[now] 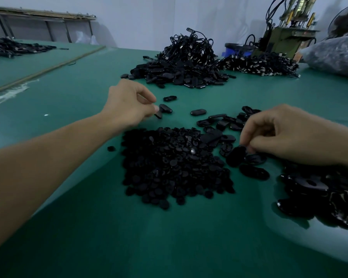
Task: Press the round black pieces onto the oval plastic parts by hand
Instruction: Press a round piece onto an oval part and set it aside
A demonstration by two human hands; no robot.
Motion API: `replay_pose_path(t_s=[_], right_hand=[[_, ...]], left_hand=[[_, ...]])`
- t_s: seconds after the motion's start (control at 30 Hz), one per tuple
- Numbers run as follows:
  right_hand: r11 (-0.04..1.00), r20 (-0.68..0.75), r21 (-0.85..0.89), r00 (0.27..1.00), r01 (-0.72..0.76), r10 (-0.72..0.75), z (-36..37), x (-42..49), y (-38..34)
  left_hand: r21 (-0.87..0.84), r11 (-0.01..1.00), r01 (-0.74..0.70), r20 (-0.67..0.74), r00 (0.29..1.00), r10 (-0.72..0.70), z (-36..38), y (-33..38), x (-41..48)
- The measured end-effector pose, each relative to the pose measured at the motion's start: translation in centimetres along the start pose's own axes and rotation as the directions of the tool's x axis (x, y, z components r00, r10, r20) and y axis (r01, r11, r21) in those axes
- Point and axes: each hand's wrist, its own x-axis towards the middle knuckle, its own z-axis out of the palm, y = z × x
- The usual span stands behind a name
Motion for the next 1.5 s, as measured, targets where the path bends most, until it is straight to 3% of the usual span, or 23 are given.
replay_pose_path(t_s=[0.17, 0.33, 0.53, 0.77, 0.97, 1.17, 1.23, 1.33, 1.5], right_hand=[[0.999, 0.293, 0.036, 0.956, -0.017, 0.006, -0.9, -0.8, 0.1], [1.000, 0.297, 0.016, 0.955, -0.011, 0.006, -0.4, -0.7, 0.3], [0.997, 0.153, 0.020, 0.985, 0.080, -0.082, -0.4, -0.6, 0.0], [0.928, 0.032, 0.332, 0.981, 0.168, -0.189, 0.5, -0.4, -0.7], [0.882, -0.030, 0.411, 0.971, 0.230, -0.239, 1.5, -0.4, -1.9], [0.804, -0.161, 0.538, 0.967, 0.255, -0.199, 2.9, -0.3, -3.1], [0.831, -0.223, 0.502, 0.964, 0.241, -0.145, 3.5, 0.0, -3.1], [0.943, -0.259, 0.252, 0.954, 0.217, -0.151, 3.8, 0.1, -2.9], [0.972, -0.039, 0.071, 0.975, 0.223, -0.221, 3.8, -0.3, -2.9]], left_hand=[[0.170, 0.985, -0.037, 0.000, 0.999, 0.037, 1.3, 0.0, 0.2], [0.098, 0.994, -0.045, -0.065, 0.997, 0.052, 1.2, 0.7, -0.1], [-0.054, 0.991, -0.125, -0.056, 0.991, 0.122, 0.6, 2.1, -3.5], [-0.220, 0.944, -0.245, 0.127, 0.952, 0.277, 0.8, 5.2, -8.0], [-0.251, 0.940, -0.231, 0.222, 0.931, 0.288, 1.3, 5.8, -9.2], [-0.245, 0.941, -0.235, 0.225, 0.930, 0.291, 0.8, 5.5, -9.5], [-0.229, 0.945, -0.235, 0.179, 0.944, 0.279, 0.7, 5.2, -9.4], [-0.205, 0.952, -0.227, 0.067, 0.967, 0.245, 0.4, 4.4, -9.2], [-0.265, 0.942, -0.205, -0.021, 0.978, 0.207, -0.4, 3.4, -9.3]])
